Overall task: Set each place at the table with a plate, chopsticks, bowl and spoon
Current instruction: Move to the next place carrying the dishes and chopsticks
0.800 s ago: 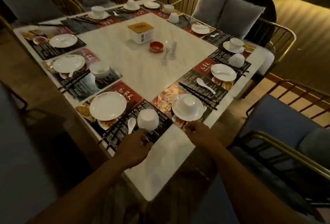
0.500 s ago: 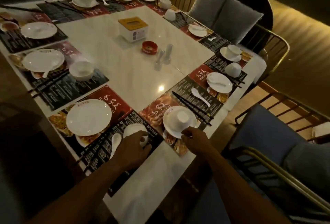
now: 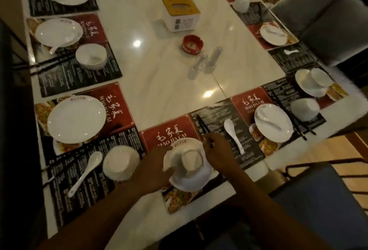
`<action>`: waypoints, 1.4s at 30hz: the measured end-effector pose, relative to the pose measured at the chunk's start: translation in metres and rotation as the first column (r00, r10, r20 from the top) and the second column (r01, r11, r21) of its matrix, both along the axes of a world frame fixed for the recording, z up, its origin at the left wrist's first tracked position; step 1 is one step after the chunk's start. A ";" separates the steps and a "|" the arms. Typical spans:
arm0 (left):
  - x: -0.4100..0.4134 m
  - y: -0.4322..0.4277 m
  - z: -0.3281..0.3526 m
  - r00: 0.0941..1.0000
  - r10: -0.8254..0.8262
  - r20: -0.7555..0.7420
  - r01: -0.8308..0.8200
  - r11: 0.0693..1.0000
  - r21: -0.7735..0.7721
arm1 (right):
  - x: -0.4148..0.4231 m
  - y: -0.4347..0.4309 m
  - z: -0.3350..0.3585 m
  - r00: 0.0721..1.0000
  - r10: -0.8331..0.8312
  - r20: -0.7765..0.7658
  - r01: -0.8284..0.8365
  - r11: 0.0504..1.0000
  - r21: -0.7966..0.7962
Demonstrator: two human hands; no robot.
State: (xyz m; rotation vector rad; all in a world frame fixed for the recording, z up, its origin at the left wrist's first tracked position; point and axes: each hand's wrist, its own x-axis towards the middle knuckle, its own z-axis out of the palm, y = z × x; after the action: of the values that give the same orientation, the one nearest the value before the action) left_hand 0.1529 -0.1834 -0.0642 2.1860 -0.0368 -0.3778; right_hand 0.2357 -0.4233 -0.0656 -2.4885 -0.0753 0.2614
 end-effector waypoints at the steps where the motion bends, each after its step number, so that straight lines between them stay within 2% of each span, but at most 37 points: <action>1: -0.002 -0.006 0.001 1.000 0.021 -0.009 -0.021 1.000 0.013 | 0.003 -0.003 -0.001 0.999 0.043 -0.007 -0.043 0.999 0.007; 7: 0.001 -0.024 0.004 0.997 0.082 0.014 -0.082 0.995 0.055 | -0.005 -0.018 -0.012 0.967 0.252 -0.036 -0.249 0.966 0.068; 12: 0.001 -0.029 0.001 0.999 0.040 0.029 -0.043 0.994 0.097 | -0.014 -0.018 -0.010 0.949 0.314 -0.033 -0.312 0.949 0.044; 16: 0.001 -0.035 -0.004 0.998 0.051 0.039 -0.054 0.996 0.076 | -0.010 -0.032 -0.008 0.965 0.262 -0.027 -0.263 0.964 -0.032; 21: -0.002 -0.043 -0.009 0.996 0.057 0.063 -0.062 0.995 0.079 | 0.006 -0.060 0.000 0.993 0.073 -0.089 -0.086 0.986 -0.144; 26: 0.007 -0.055 -0.004 0.994 0.072 0.077 -0.081 0.990 0.120 | 0.028 -0.089 -0.002 0.988 -0.087 -0.124 0.068 0.986 -0.150; 29: 0.017 -0.064 -0.006 0.996 0.056 0.065 -0.068 0.978 0.196 | 0.046 -0.103 -0.010 0.988 -0.109 -0.106 0.092 0.983 -0.156; 31: 0.021 -0.070 -0.007 0.997 0.059 0.040 -0.066 0.972 0.227 | 0.056 -0.111 -0.019 0.995 -0.064 -0.080 0.052 0.989 -0.140; 36: 0.025 -0.092 -0.003 0.976 0.218 0.001 -0.212 0.949 0.234 | 0.077 -0.124 -0.035 0.991 0.067 -0.112 -0.088 0.977 -0.196; 39: 0.029 -0.103 -0.002 0.923 0.385 0.015 -0.383 0.910 0.162 | 0.083 -0.125 -0.033 0.978 0.174 -0.115 -0.195 0.959 -0.207; 42: 0.029 -0.110 0.001 0.876 0.482 0.029 -0.480 0.865 0.145 | 0.085 -0.127 -0.034 0.964 0.218 -0.153 -0.245 0.951 -0.189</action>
State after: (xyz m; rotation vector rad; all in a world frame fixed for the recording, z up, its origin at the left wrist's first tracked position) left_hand 0.1821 -0.2936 -0.0630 2.2437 0.5521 -0.1039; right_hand 0.3206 -0.5508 -0.1000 -2.6615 -0.3026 0.5559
